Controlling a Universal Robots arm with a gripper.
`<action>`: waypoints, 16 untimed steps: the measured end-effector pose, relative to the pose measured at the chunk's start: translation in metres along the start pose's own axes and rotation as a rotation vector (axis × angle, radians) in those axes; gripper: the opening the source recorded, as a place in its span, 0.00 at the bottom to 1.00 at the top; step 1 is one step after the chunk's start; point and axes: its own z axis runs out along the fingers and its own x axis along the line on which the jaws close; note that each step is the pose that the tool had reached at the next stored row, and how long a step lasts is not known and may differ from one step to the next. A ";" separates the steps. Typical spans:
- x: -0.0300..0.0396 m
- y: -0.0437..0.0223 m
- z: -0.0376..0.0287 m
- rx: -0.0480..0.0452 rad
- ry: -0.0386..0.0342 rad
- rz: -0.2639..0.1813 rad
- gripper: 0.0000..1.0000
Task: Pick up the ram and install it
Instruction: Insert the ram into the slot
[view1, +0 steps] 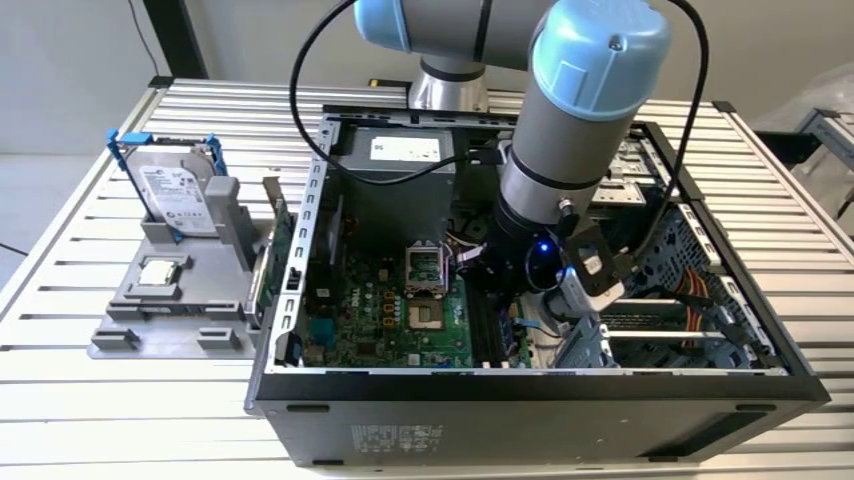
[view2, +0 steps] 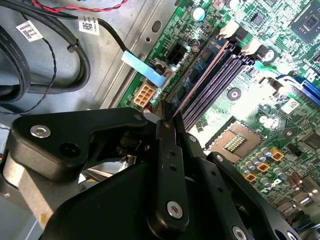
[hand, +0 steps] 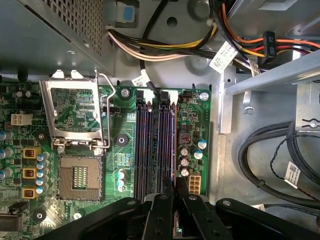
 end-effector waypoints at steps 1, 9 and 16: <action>0.0000 0.0000 0.0000 0.0000 0.0000 0.000 0.00; 0.0001 0.0001 -0.0007 0.0002 0.0001 0.000 0.00; 0.0003 0.0002 -0.0044 0.0029 0.0000 0.000 0.00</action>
